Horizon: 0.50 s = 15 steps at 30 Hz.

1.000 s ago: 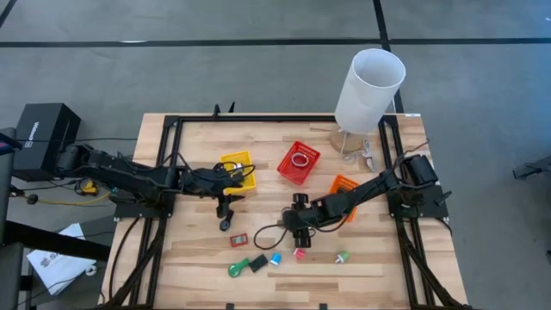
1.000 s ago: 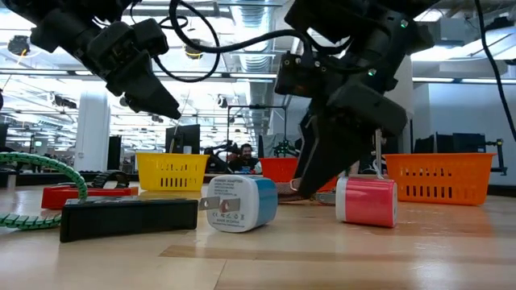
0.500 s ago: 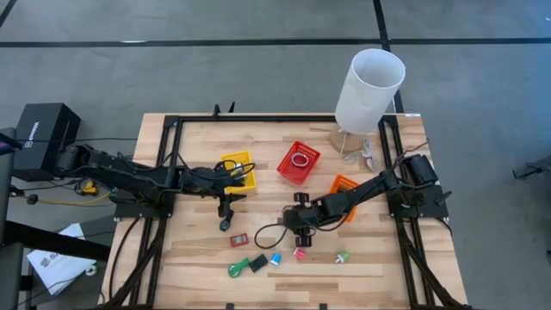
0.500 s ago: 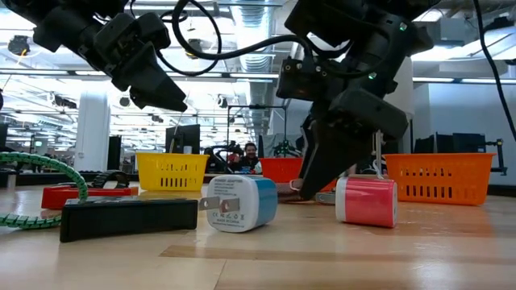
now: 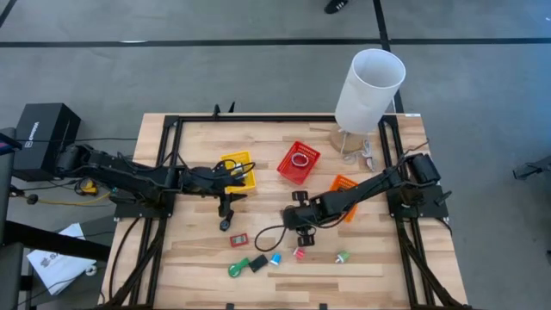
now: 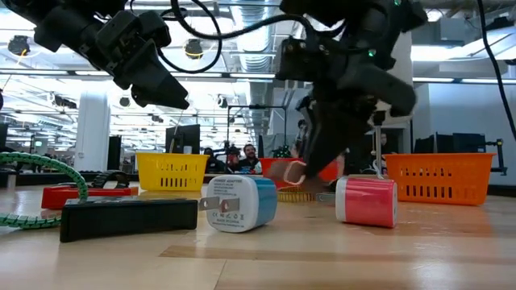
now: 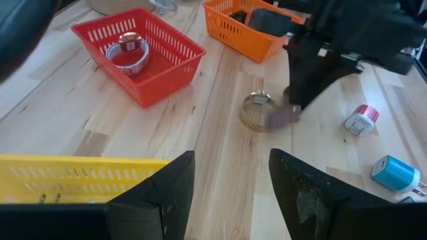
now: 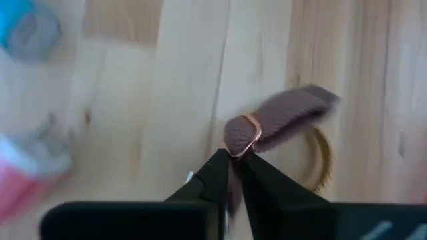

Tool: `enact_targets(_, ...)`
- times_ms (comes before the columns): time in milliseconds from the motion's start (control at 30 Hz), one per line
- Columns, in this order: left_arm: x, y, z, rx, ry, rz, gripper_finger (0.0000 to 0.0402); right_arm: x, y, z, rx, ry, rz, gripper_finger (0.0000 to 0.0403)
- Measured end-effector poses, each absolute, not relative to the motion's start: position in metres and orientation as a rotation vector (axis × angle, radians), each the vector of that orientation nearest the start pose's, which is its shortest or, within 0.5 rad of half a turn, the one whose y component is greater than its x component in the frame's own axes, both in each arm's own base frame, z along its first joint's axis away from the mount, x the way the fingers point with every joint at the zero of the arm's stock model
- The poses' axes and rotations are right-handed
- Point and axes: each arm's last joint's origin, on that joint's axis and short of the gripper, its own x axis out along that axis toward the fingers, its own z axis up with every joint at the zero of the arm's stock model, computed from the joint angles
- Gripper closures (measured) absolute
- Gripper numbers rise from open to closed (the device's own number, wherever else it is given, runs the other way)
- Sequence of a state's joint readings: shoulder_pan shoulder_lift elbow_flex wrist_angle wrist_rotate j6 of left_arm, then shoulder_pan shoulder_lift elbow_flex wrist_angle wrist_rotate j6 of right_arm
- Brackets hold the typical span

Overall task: Pick & Place Office items
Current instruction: Put the purple watch into the red basket

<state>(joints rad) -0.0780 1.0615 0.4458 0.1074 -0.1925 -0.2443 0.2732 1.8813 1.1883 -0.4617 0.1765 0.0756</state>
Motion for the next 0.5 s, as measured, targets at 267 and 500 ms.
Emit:
enact_targets(267, 0.21, -0.011, 0.195, -0.171, 0.481, 0.172, 0.0215, 0.362, 0.088, 0.187, -0.272, 1.212, 0.098, 0.0399)
enact_targets(500, 0.21, -0.011, 0.195, -0.171, 0.481, 0.172, 0.0215, 0.362, 0.079, 0.203, -0.34, 1.291, 0.089, 0.0401)
